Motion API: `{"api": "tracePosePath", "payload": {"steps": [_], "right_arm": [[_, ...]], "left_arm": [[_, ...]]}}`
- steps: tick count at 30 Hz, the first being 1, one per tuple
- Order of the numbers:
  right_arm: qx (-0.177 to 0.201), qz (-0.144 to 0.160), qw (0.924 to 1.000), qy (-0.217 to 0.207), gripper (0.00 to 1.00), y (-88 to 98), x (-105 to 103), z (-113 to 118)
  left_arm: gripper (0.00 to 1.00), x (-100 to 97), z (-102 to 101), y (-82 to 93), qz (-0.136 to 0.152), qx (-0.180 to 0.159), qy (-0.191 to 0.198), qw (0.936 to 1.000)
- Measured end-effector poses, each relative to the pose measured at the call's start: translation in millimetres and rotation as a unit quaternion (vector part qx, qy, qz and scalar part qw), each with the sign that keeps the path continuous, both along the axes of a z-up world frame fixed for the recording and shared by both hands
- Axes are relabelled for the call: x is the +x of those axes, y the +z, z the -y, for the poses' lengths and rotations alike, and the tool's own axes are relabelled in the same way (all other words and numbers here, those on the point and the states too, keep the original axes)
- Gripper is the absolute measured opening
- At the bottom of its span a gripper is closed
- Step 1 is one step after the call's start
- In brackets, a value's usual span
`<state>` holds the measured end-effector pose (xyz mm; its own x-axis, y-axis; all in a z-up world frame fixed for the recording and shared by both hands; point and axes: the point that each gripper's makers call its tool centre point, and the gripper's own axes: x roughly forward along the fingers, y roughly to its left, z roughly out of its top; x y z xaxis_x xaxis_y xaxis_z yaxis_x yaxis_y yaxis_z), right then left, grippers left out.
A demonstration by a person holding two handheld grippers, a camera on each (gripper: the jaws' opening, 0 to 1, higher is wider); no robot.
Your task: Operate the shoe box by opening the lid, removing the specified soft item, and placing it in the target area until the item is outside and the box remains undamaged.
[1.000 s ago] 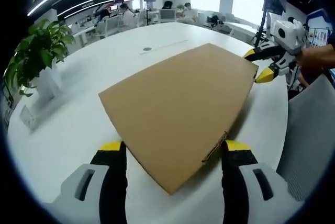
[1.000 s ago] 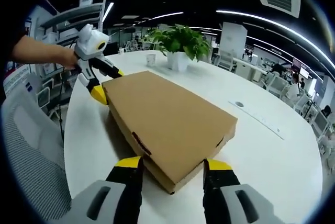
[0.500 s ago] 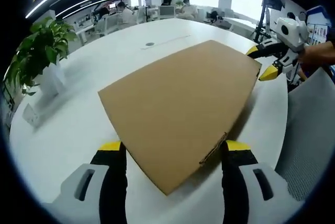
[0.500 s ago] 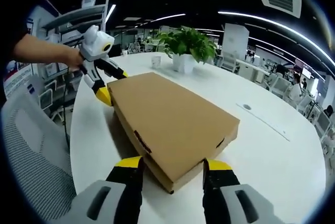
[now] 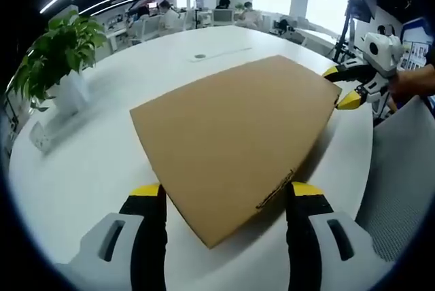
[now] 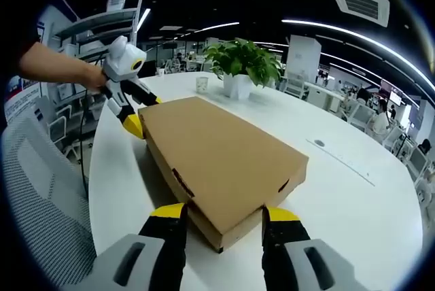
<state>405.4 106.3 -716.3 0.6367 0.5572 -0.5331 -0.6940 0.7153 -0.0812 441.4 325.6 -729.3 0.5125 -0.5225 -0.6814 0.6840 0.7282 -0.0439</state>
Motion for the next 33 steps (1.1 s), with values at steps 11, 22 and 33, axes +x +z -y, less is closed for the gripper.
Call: {"api": "tracePosePath", "payload": {"steps": [11, 22, 33], "right_arm": [[-0.004, 0.017, 0.9999, 0.001, 0.41, -0.8, 1, 0], [0.010, 0.008, 0.9999, -0.011, 0.42, 1.8, 1, -1], [0.024, 0.008, 0.9996, -0.011, 0.43, 13.1, -1, -2]], "left_arm": [[0.68, -2.7, -1, -0.7, 0.030, 0.002, 0.022, 0.9993], [0.66, -4.5, -1, 3.1, 0.047, 0.011, 0.030, 0.9984], [0.67, -8.2, -1, 15.2, 0.047, 0.001, 0.033, 0.9983]]}}
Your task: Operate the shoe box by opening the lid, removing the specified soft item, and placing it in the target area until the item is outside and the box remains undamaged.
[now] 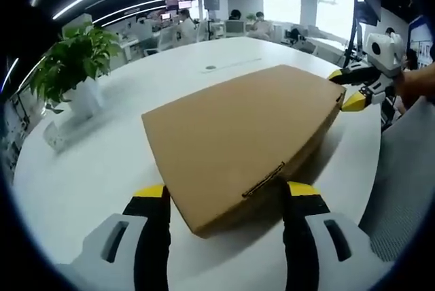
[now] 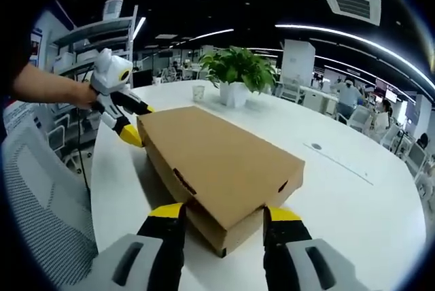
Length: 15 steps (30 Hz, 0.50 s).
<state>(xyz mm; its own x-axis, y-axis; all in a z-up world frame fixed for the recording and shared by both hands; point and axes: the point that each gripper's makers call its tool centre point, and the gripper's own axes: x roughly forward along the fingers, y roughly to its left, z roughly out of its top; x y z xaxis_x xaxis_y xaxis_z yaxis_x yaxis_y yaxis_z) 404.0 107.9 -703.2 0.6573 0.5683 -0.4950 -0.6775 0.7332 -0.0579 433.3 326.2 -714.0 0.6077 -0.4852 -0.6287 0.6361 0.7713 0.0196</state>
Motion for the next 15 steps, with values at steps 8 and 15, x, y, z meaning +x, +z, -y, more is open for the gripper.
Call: {"api": "tracePosePath", "payload": {"steps": [8, 15], "right_arm": [[0.001, 0.009, 0.9999, 0.012, 0.44, 13.4, -2, -2], [0.003, 0.014, 0.9997, 0.021, 0.44, 20.8, -5, -2]], "left_arm": [[0.68, 0.4, 0, 11.8, 0.008, 0.003, -0.002, 1.0000], [0.70, 2.6, 1, 20.4, 0.013, -0.011, 0.005, 0.9998]]}}
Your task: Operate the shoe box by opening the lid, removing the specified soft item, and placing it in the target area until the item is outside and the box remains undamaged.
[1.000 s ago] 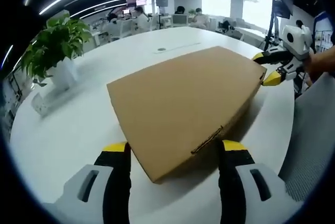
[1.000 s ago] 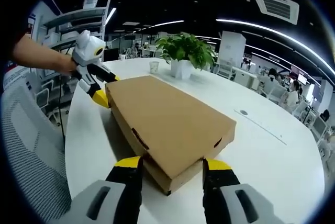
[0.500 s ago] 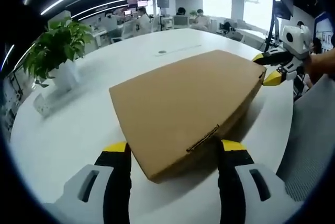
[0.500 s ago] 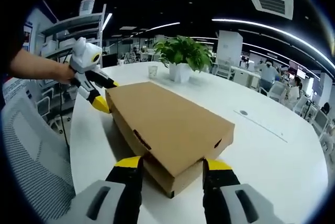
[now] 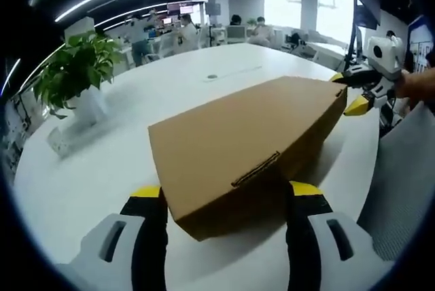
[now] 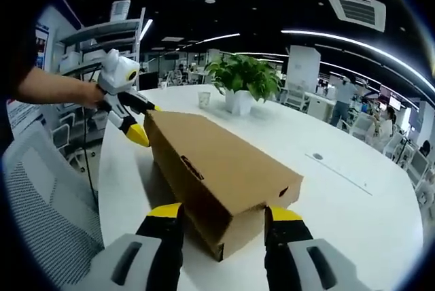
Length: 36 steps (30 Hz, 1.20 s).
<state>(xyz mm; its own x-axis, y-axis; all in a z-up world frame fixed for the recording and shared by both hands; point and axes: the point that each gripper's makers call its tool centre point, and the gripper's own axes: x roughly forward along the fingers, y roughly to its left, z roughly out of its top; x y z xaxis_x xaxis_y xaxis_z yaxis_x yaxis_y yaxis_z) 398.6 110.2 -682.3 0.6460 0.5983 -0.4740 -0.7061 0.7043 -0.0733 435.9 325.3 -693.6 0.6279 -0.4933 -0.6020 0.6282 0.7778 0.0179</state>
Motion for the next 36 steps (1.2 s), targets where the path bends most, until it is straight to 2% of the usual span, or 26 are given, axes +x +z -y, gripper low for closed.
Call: {"api": "tracePosePath", "payload": {"steps": [22, 36], "right_arm": [[0.012, 0.022, 0.9996, -0.008, 0.41, 24.7, 13, 4], [0.020, 0.031, 0.9991, -0.020, 0.37, 33.1, 22, 7]], "left_arm": [[0.70, 5.5, 1, 24.2, 0.018, 0.009, -0.008, 0.9998], [0.68, 11.6, 2, 31.8, 0.020, 0.017, -0.007, 0.9996]]}}
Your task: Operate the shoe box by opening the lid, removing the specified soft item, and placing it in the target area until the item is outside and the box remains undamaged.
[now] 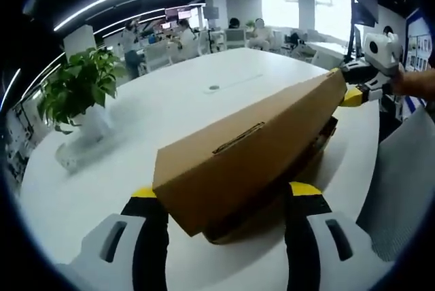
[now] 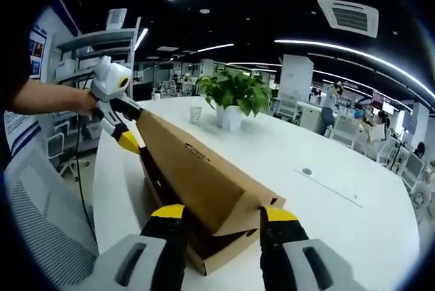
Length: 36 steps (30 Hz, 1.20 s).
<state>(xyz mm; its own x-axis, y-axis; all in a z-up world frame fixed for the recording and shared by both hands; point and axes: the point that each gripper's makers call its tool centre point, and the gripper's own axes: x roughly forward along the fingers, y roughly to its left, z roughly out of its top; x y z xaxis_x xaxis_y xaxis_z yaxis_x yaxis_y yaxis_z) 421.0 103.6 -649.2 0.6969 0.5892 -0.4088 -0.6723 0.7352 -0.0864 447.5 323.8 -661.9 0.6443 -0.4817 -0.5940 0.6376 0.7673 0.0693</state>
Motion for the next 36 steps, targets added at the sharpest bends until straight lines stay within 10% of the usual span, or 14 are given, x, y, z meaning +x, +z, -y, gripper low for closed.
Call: {"api": "tracePosePath", "payload": {"steps": [36], "right_arm": [[0.000, 0.060, 0.9978, -0.030, 0.12, 35.5, 45, 18]], "left_arm": [[0.59, 46.2, -3, 36.7, 0.049, -0.015, 0.023, 0.9984]]}}
